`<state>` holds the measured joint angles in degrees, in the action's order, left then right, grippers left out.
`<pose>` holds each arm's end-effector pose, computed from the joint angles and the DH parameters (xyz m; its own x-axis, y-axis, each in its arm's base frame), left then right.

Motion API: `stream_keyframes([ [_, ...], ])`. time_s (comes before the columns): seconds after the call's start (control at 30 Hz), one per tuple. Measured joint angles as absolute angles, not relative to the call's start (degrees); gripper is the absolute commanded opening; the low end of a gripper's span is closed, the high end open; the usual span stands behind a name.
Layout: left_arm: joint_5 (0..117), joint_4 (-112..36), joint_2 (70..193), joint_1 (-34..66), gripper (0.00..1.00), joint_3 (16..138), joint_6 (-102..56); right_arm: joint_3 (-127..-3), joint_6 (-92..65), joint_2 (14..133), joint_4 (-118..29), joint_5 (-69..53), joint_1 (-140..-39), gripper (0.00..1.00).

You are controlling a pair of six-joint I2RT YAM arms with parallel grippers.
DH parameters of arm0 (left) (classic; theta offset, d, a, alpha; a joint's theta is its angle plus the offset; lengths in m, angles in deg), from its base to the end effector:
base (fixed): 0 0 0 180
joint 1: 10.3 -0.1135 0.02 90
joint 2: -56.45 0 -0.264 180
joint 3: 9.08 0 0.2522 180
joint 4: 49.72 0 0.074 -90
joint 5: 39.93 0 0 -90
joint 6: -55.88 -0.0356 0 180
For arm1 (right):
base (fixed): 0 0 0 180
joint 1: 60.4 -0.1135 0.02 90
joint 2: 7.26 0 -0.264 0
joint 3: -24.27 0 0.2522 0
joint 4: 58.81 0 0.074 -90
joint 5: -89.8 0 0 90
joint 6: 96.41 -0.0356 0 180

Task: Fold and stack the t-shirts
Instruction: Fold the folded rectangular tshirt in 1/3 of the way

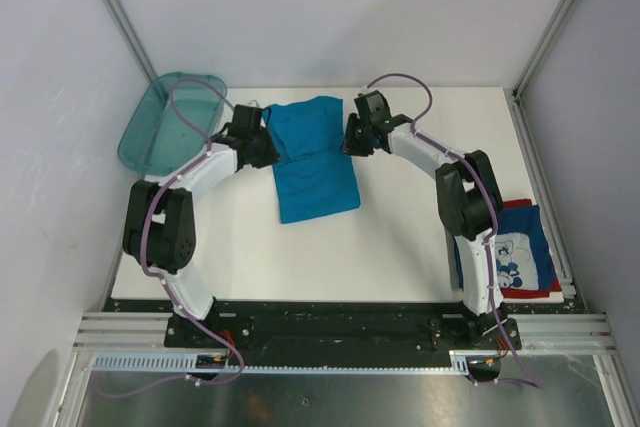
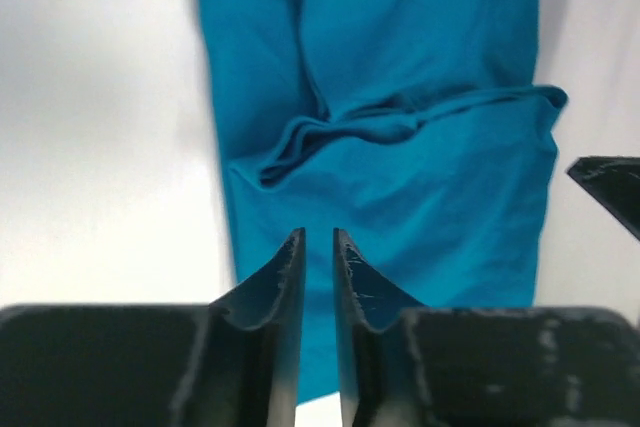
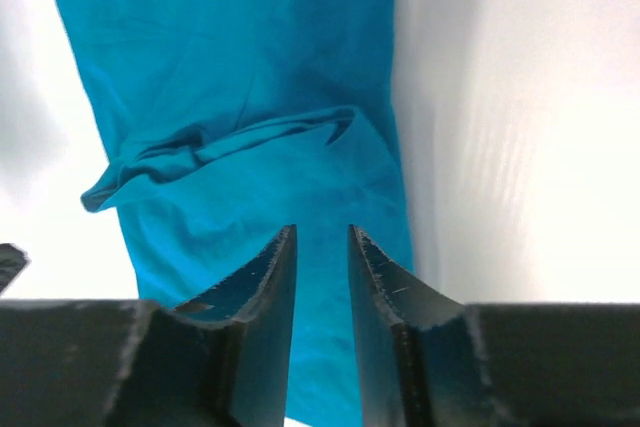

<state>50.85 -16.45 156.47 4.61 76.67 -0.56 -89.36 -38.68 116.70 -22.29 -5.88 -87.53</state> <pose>0.3713 -0.0994 0.2305 -0.7412 -0.3747 -0.5570 -0.1723 0.9081 -0.3816 0.4349 0.2268 0.2074 -0.8234 0.1750 -0.5397 -0.0880 0.9003 0.4262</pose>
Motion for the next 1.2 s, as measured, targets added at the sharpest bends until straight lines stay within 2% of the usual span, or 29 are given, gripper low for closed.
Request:
stream_keyframes([
  [0.1,53.0,-16.5,156.8,6.4,0.02,76.4,-1.1,-89.0,-38.0,115.9,-22.4,-5.2,-89.2,0.15],
  [0.33,56.7,-16.2,162.8,8.3,0.0,78.3,-1.1,-89.8,-37.4,116.7,-22.1,-5.1,-90.9,0.07],
  [0.77,58.5,-16.4,176.5,3.5,0.0,90.6,-1.2,-104.4,-36.3,131.5,-19.9,-5.3,-88.8,0.06],
  [1.0,59.2,-16.6,179.5,1.5,0.0,92.2,-1.3,-107.2,-36.4,133.0,-18.9,-5.9,-88.2,0.09],
  [1.2,59.4,-16.6,179.5,1.0,0.0,92.2,-1.7,-107.2,-36.4,133.0,-18.1,-5.8,-88.0,0.16],
])
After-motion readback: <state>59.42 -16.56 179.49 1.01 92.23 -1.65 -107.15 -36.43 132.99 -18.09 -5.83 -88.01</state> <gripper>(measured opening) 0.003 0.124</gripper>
